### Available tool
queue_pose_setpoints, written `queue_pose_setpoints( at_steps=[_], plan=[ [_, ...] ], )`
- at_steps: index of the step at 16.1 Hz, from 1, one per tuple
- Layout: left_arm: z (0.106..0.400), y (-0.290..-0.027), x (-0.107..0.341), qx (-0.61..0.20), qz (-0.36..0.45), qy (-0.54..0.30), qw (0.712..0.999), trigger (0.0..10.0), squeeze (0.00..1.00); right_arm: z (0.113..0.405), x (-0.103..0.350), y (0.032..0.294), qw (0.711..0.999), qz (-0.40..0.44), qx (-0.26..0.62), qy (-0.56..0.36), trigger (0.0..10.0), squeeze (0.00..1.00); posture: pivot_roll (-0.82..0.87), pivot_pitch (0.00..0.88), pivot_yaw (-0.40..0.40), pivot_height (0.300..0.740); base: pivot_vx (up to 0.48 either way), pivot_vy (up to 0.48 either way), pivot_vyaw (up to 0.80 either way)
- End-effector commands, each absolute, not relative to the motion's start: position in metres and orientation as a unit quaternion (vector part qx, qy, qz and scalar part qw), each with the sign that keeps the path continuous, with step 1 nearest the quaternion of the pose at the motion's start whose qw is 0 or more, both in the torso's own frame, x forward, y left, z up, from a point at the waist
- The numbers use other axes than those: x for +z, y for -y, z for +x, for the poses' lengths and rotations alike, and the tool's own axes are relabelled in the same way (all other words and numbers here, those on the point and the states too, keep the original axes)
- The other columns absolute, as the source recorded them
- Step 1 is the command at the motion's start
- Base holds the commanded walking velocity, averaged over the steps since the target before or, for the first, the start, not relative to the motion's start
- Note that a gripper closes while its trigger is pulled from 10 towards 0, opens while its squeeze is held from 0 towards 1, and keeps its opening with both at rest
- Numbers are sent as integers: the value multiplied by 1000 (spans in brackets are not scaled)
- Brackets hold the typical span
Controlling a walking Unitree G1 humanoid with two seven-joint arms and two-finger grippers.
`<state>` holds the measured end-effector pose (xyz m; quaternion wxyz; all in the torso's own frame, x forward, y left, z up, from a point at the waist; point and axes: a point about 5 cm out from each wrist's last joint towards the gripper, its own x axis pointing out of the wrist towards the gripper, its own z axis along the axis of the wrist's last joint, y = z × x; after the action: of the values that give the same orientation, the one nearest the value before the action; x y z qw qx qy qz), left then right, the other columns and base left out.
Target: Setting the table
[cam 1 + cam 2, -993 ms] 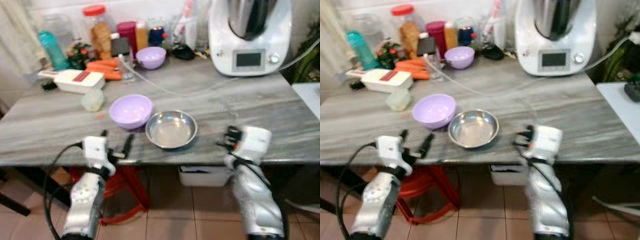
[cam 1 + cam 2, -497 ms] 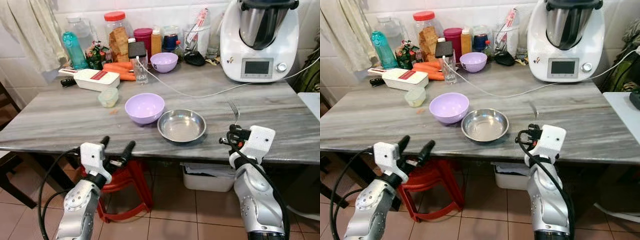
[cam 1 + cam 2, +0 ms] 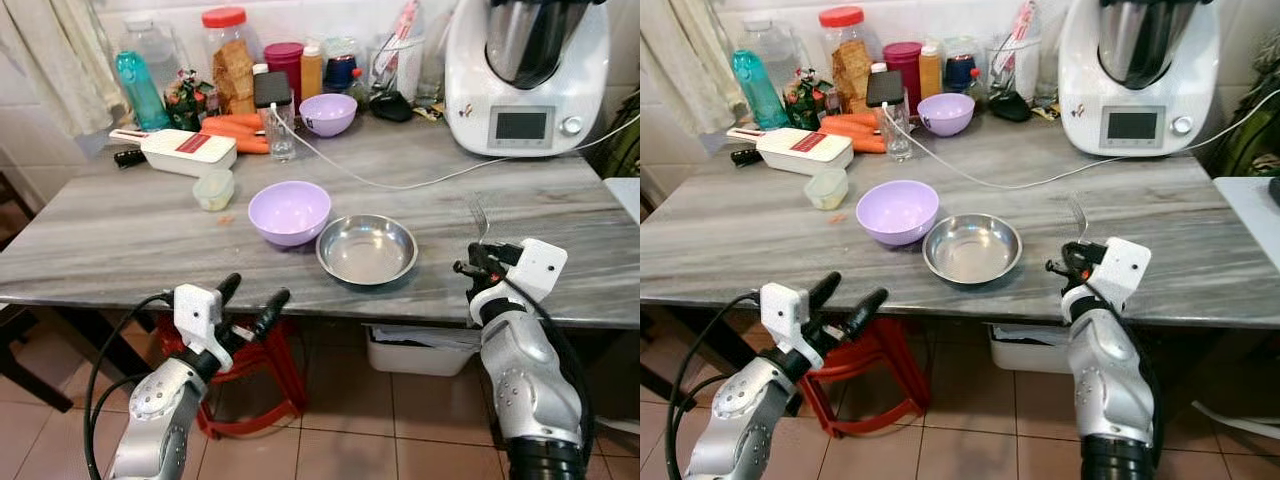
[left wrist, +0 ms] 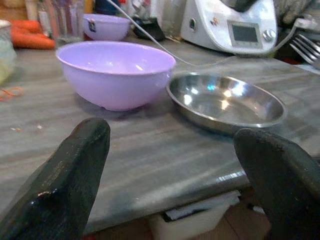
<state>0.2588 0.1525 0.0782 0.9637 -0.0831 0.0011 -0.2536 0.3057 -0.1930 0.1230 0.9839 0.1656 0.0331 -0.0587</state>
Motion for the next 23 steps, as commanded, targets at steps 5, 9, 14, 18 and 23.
queue_pose_setpoints(
  at_steps=[5, 9, 14, 18, 23],
  plan=[
    [258, -154, 83, -269, -71, -4, 960, 10000, 0, 316, 122, 198, 962, 267, -19, -60, 10000, 0, -120, 0, 116, 740, 0, 0, 0],
    [260, -156, 86, -273, -64, -4, 960, 10000, 0, 322, 119, 212, 959, 269, -4, -83, 10000, 0, -111, 0, 130, 740, 0, 0, 0],
    [260, -155, 88, -276, -63, -3, 959, 10000, 0, 333, 119, 216, 964, 244, -2, -100, 10000, 0, -102, 0, 139, 740, 0, 0, 0],
    [257, -156, 89, -283, -58, -8, 957, 10000, 0, 343, 121, 213, 962, 241, 20, -124, 10000, 0, -97, 0, 148, 740, 0, 0, 0],
    [252, -156, 92, -301, -61, -8, 952, 10000, 0, 353, 120, 216, 958, 247, 28, -144, 10000, 0, -82, 0, 155, 740, 0, 0, 0]
  ],
)
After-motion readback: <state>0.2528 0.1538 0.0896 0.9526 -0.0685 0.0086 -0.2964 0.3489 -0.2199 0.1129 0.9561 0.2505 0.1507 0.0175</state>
